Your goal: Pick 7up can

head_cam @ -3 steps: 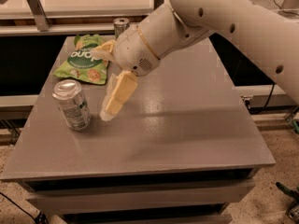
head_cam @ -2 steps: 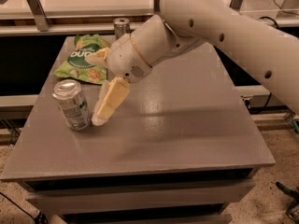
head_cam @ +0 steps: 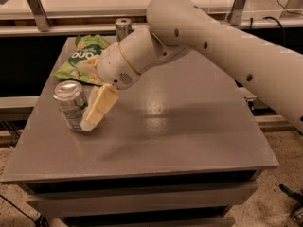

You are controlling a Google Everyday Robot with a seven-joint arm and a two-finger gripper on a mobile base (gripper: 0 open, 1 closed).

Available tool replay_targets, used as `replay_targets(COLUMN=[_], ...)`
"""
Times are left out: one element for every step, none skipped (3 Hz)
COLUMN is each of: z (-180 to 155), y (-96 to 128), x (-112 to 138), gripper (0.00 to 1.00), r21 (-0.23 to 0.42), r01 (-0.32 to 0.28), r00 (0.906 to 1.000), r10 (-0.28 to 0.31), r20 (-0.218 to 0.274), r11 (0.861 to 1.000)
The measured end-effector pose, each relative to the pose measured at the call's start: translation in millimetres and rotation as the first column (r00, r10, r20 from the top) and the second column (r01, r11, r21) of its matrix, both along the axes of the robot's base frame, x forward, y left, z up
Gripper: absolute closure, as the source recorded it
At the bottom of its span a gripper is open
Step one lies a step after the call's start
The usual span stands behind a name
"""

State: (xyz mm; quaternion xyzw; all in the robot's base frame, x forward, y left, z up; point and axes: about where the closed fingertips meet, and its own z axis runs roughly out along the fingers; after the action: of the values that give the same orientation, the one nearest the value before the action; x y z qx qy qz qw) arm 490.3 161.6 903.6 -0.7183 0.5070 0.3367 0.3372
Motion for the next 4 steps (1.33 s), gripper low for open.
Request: replay_targets(z=[-5,-8,-12,-14], y=[7,14,20,23], x=[-3,-9,-14,-16], gripper=[0.00,0.00,0.12,0.32], r21=[0.010,0.018,0.035,0.060], r01=[-0.004,-0.013,-0.021,-0.009], r00=[0.9999,0.9996,0.9990,0.9983], r10=[0.004,0.013,0.022,0.013], r20=[-0.013,-0.026,-0.038,-0.057], r11=[1.000,1.000,0.999,0.998])
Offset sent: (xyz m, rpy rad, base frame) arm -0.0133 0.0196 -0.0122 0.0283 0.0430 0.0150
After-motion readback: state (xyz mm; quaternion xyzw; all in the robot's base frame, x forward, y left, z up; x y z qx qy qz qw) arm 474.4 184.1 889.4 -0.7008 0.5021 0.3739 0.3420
